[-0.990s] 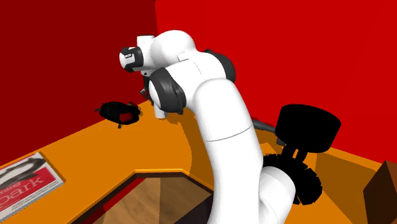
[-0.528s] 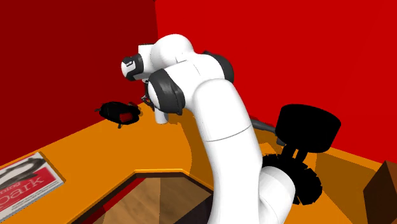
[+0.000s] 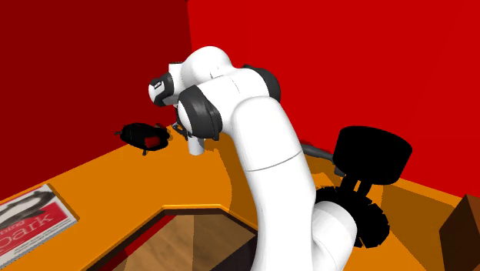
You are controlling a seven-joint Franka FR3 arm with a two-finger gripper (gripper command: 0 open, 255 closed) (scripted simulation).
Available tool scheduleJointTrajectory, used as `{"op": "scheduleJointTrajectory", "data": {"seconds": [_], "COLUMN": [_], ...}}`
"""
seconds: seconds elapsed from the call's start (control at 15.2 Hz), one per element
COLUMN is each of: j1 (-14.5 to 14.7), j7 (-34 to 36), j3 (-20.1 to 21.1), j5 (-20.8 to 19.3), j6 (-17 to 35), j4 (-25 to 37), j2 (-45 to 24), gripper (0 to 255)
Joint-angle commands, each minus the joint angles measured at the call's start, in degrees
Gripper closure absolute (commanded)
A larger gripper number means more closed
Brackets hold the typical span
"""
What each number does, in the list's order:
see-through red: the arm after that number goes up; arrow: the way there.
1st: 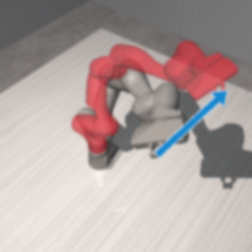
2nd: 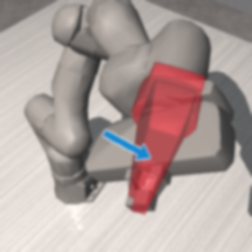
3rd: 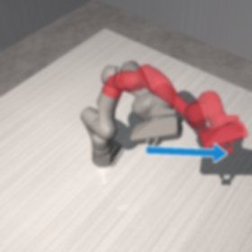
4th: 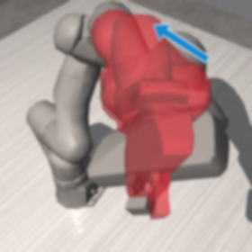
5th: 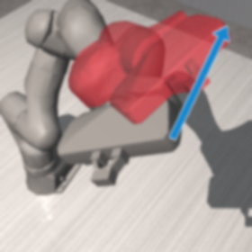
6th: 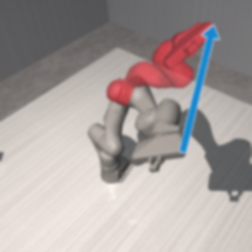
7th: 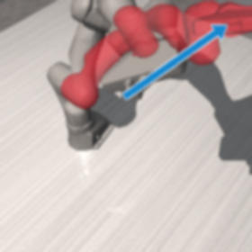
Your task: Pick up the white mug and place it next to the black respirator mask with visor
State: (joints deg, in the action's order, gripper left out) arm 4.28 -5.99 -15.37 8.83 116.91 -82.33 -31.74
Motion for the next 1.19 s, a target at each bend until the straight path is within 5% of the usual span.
{"op": "scheduleJointTrajectory", "data": {"seconds": [0.0, 0.26, 0.33, 1.12], "j1": [0.0, 0.0, 0.0, 0.1], "j7": [0.0, 0.0, 0.0, 0.5], "j3": [0.0, 0.0, 0.0, -0.4], "j5": [0.0, 0.0, 0.0, -0.7], "j6": [0.2, 0.2, 0.2, -5.8], "j4": [-0.1, -0.1, -0.1, 3.5], "j2": [0.0, 0.0, 0.0, 2.4], "gripper": [255, 255, 0, 0]}}
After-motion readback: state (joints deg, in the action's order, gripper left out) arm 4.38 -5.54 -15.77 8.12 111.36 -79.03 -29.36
